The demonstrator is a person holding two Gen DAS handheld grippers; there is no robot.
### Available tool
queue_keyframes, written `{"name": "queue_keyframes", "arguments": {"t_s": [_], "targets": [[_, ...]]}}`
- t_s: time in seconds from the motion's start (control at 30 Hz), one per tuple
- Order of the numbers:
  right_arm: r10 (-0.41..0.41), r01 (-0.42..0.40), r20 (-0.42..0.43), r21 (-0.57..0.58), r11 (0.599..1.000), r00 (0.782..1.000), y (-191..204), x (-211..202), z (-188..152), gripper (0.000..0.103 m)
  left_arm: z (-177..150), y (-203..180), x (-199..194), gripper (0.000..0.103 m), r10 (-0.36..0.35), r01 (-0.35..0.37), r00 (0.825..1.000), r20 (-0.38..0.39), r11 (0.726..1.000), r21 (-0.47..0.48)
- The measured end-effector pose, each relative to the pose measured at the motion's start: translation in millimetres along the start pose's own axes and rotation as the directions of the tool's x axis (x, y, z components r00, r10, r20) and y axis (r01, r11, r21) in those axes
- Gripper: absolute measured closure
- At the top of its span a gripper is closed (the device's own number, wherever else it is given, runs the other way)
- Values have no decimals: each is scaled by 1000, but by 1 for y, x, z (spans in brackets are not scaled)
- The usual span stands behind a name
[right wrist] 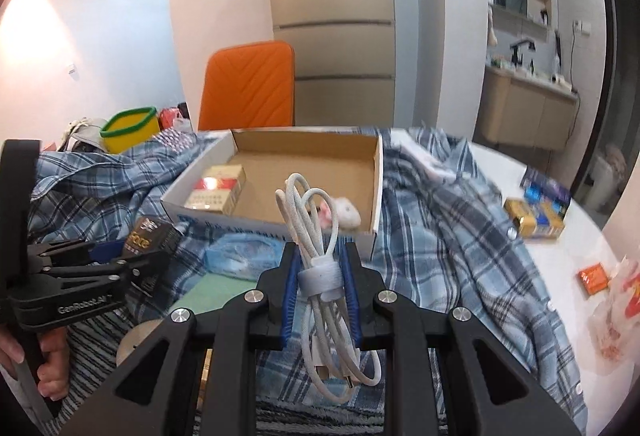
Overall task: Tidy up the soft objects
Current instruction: 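Grasp the black Face tissue pack with the left gripper and lift it, then carry the tissue pack and cable into the box and open both grippers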
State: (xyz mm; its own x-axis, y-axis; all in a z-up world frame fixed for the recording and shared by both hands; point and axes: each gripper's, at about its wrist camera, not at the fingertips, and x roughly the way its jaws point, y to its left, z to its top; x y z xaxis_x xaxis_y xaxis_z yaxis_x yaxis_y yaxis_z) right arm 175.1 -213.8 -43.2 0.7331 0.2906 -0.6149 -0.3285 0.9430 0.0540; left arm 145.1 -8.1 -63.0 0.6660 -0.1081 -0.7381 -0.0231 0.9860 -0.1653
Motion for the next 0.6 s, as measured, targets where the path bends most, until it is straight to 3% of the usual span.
{"name": "queue_keyframes", "arguments": {"t_s": [0.23,0.37,0.5,0.6], "targets": [[-1,2,-53,19,1000,999,-4,10,-3,80,3,21,15,59,72,-81,994,-79,991,-107],[-7,9,-73,29,1000,997,-7,13,-3,80,4,37,16,60,104,-116,992,-72,977,-178],[-5,7,-74,36,999,997,-8,13,-3,80,3,30,-1,60,37,-33,999,27,989,-141],[2,-1,-38,36,999,999,-7,6,-1,80,1,12,-21,60,-4,11,991,135,999,-51]]}}
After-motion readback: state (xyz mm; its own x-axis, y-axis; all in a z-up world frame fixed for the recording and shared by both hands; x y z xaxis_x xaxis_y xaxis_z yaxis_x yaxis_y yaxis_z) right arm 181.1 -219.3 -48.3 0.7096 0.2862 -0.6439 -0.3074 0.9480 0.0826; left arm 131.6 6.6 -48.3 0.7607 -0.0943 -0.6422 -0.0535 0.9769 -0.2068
